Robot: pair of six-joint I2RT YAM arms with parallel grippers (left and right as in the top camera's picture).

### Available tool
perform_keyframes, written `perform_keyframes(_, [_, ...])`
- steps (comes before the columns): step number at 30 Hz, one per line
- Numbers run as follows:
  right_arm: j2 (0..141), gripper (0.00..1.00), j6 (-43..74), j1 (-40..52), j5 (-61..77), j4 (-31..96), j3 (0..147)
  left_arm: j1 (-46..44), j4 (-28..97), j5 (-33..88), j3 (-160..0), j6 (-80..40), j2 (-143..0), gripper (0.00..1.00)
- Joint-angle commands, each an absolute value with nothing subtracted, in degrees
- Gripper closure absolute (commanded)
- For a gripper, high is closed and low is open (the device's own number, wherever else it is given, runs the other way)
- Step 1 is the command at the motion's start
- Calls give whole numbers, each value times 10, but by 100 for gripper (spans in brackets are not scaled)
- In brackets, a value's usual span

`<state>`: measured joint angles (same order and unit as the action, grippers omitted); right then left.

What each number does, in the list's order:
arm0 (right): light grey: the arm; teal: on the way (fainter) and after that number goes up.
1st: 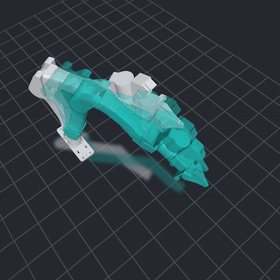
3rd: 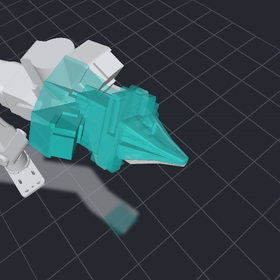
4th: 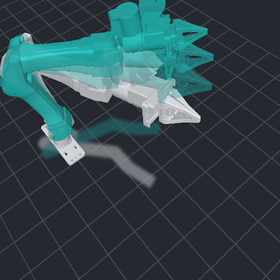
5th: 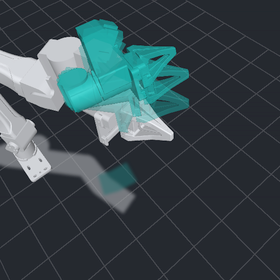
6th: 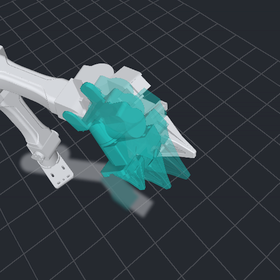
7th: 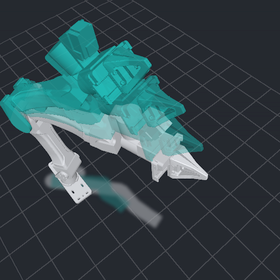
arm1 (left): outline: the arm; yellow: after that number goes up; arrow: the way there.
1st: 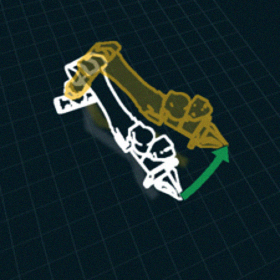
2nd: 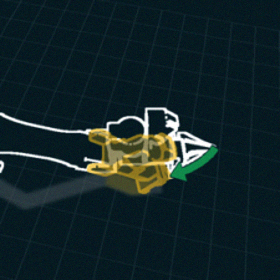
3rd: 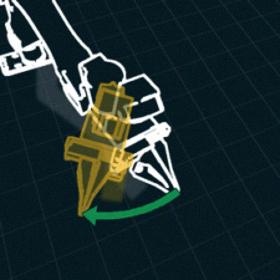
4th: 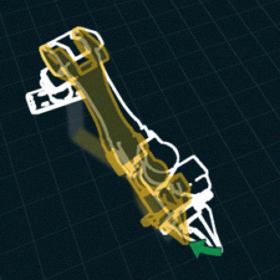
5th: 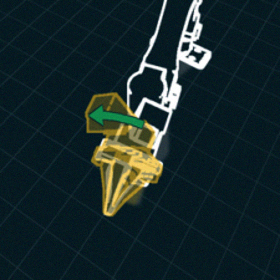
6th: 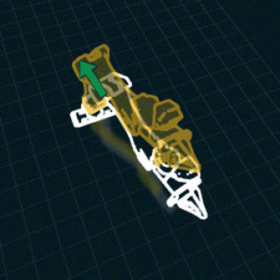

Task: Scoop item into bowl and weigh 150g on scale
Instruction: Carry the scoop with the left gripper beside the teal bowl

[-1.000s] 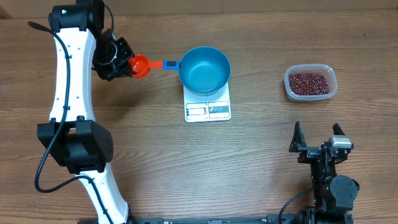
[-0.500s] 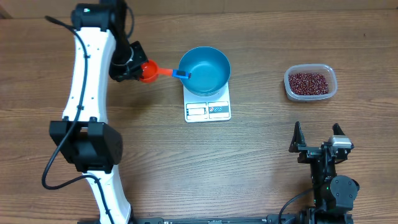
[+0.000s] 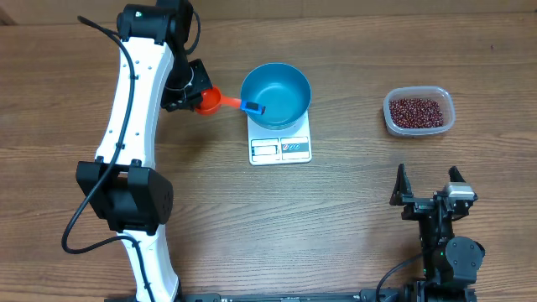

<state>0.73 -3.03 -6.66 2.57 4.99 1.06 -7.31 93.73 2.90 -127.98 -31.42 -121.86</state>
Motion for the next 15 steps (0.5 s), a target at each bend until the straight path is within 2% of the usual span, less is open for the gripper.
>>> perform_keyframes(1, [2,0,-31,-63,24,46,5,-75,941,19,-1294,-317,-1217,96])
perform_keyframes(15, [2,0,-31,-63,27,39,5,-76,943,26,-1294,-317,-1217,96])
